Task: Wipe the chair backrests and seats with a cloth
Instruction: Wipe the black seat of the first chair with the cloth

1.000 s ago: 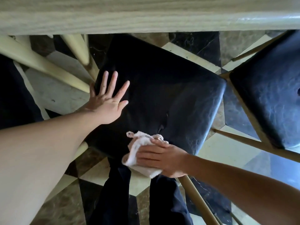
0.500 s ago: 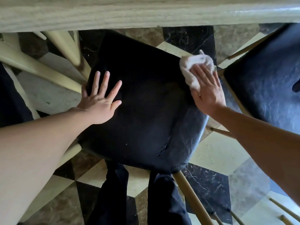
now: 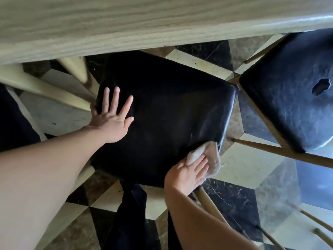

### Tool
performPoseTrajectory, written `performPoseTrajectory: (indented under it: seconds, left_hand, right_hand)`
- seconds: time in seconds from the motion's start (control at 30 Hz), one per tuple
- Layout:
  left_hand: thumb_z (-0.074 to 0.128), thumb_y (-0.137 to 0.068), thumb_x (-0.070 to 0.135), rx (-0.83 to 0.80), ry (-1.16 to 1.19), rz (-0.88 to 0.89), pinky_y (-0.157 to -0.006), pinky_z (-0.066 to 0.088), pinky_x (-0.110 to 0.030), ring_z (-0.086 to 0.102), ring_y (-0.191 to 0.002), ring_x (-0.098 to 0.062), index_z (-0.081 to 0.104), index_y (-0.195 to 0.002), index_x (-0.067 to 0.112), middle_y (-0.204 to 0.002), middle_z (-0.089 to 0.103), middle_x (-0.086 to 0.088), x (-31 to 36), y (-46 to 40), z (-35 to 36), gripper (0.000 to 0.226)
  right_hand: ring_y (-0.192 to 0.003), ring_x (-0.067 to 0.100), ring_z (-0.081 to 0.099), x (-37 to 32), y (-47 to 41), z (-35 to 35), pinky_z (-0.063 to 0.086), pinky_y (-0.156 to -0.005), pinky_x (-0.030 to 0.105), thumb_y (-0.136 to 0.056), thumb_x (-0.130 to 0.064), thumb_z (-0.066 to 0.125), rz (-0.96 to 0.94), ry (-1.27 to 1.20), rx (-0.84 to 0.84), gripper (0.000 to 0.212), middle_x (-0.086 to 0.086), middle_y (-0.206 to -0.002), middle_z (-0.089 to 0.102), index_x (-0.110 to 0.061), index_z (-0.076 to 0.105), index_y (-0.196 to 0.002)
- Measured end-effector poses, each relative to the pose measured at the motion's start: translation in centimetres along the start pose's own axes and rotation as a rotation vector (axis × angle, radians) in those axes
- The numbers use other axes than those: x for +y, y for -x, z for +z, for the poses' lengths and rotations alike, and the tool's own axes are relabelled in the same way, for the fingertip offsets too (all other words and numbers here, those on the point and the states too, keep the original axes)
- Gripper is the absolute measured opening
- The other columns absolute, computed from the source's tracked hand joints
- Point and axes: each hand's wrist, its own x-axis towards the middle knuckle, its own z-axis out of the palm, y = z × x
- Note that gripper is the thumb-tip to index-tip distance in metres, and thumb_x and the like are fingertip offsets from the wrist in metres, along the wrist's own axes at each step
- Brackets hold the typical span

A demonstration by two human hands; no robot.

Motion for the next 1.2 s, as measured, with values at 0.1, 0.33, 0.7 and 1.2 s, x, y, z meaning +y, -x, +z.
performPoseTrajectory:
  seconds: [0.1,0.33,0.7,1.2]
  left_hand:
    - [0.011,-0.103,0.058,0.001,0.004,-0.002,-0.118,0.005,-0.071,-0.045,-0.144,-0.03,-0.029,-0.153,0.042,-0.157,-0.048,-0.005,-0.1,-0.2,0.1,0.066]
    - [0.016,-0.103,0.058,0.038,-0.007,-0.008,-0.118,0.006,-0.069,-0.041,-0.146,-0.028,-0.023,-0.155,0.042,-0.16,-0.043,-0.002,0.1,-0.4,0.6,0.067]
    - [0.006,-0.099,0.062,0.048,-0.041,-0.002,-0.119,0.002,-0.068,-0.05,-0.14,-0.025,-0.041,-0.142,0.048,-0.147,-0.059,0.002,-0.5,-0.8,1.1,0.066]
    - [0.039,-0.103,0.046,0.283,0.104,0.076,-0.113,0.025,-0.062,0.0,-0.154,-0.032,0.022,-0.158,0.04,-0.17,0.001,-0.007,-0.6,-0.4,-0.3,0.058]
  right_hand:
    - [-0.159,0.025,0.003,1.1,5.7,1.6,-0.003,-0.124,0.044,-0.105,-0.024,0.044,-0.026,0.008,-0.041,0.071,0.005,-0.173,0.008,-0.014,0.006,-0.164]
    - [-0.159,0.014,-0.008,-2.2,4.6,1.7,-0.007,-0.127,0.049,-0.1,-0.02,0.047,-1.156,0.278,-0.545,0.069,-0.007,-0.173,0.012,-0.028,0.022,-0.164]
    - [-0.16,0.018,0.001,-5.3,-10.7,-3.8,-0.001,-0.129,0.048,-0.103,-0.019,0.042,-0.641,0.143,0.091,0.067,-0.003,-0.173,0.011,-0.022,0.016,-0.165]
    - [-0.158,0.019,-0.016,-3.1,6.6,3.4,-0.024,-0.121,0.052,-0.108,-0.024,0.04,-1.441,0.604,-0.652,0.066,-0.008,-0.174,0.001,-0.027,0.009,-0.166]
